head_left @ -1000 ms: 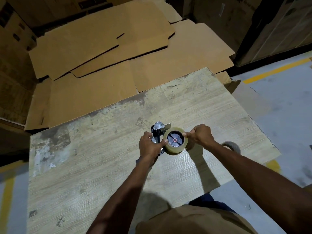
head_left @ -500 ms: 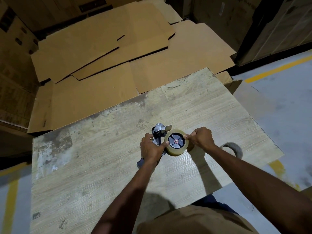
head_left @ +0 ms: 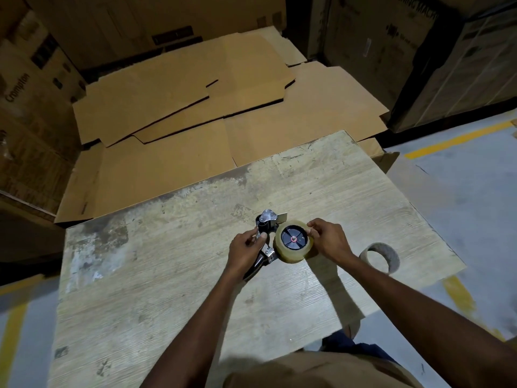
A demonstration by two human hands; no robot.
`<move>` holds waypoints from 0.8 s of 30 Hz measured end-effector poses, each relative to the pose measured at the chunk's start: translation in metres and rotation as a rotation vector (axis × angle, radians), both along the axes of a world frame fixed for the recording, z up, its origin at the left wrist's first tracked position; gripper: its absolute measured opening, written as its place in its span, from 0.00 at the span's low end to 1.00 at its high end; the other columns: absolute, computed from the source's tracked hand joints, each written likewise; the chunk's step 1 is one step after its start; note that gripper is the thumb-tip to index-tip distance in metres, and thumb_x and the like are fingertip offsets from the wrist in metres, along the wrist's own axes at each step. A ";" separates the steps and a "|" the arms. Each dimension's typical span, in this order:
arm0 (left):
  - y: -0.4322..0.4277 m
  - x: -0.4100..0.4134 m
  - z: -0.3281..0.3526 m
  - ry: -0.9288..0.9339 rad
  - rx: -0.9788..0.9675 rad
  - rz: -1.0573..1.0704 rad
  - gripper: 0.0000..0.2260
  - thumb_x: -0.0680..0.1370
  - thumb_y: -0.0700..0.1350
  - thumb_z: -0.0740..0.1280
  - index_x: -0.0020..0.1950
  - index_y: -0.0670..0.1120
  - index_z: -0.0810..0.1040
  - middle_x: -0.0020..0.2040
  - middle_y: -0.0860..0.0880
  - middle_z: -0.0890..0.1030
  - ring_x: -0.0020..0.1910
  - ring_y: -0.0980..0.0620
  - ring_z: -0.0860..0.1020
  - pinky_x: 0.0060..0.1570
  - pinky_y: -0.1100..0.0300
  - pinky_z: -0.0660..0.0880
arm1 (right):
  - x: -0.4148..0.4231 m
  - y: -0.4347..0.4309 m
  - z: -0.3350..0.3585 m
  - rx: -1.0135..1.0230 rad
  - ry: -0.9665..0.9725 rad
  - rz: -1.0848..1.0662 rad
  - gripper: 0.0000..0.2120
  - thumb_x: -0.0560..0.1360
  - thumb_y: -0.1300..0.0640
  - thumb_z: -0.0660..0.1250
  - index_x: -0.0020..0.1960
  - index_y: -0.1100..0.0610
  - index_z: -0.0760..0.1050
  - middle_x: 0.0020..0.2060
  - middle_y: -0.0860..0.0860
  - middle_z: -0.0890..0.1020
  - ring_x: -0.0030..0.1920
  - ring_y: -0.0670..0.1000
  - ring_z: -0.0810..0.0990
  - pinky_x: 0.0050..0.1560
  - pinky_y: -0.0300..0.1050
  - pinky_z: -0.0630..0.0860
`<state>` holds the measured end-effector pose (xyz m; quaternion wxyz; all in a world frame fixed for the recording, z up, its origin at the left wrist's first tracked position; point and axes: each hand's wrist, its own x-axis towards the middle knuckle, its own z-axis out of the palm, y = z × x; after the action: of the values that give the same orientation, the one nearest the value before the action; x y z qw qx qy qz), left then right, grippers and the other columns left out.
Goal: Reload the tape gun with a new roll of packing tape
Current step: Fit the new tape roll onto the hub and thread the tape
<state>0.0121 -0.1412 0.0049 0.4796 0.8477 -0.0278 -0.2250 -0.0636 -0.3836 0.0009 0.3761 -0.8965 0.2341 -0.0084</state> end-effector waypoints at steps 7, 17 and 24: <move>0.041 -0.004 -0.004 -0.088 0.058 -0.038 0.10 0.79 0.55 0.72 0.48 0.49 0.84 0.44 0.49 0.82 0.44 0.53 0.79 0.48 0.57 0.74 | -0.011 0.012 0.009 -0.072 -0.047 -0.002 0.15 0.80 0.55 0.72 0.65 0.60 0.82 0.58 0.58 0.86 0.54 0.59 0.85 0.50 0.46 0.76; 0.066 0.003 0.009 -0.304 -0.008 0.047 0.12 0.80 0.44 0.73 0.60 0.41 0.83 0.54 0.44 0.81 0.51 0.56 0.79 0.38 0.74 0.72 | -0.029 0.120 0.021 0.422 0.049 -0.352 0.20 0.80 0.46 0.71 0.35 0.57 0.78 0.30 0.51 0.81 0.32 0.51 0.77 0.35 0.41 0.71; 0.103 0.002 -0.003 -0.392 0.008 0.084 0.10 0.79 0.46 0.74 0.60 0.49 0.83 0.51 0.53 0.80 0.55 0.51 0.79 0.50 0.50 0.77 | -0.011 0.170 0.016 1.370 0.372 -0.553 0.27 0.79 0.33 0.66 0.61 0.56 0.79 0.30 0.54 0.75 0.30 0.52 0.74 0.49 0.51 0.85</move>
<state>0.0140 -0.0381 0.0018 0.4704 0.8777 -0.0842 -0.0358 -0.0748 -0.2135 0.0169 0.7870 -0.3579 0.4626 0.1961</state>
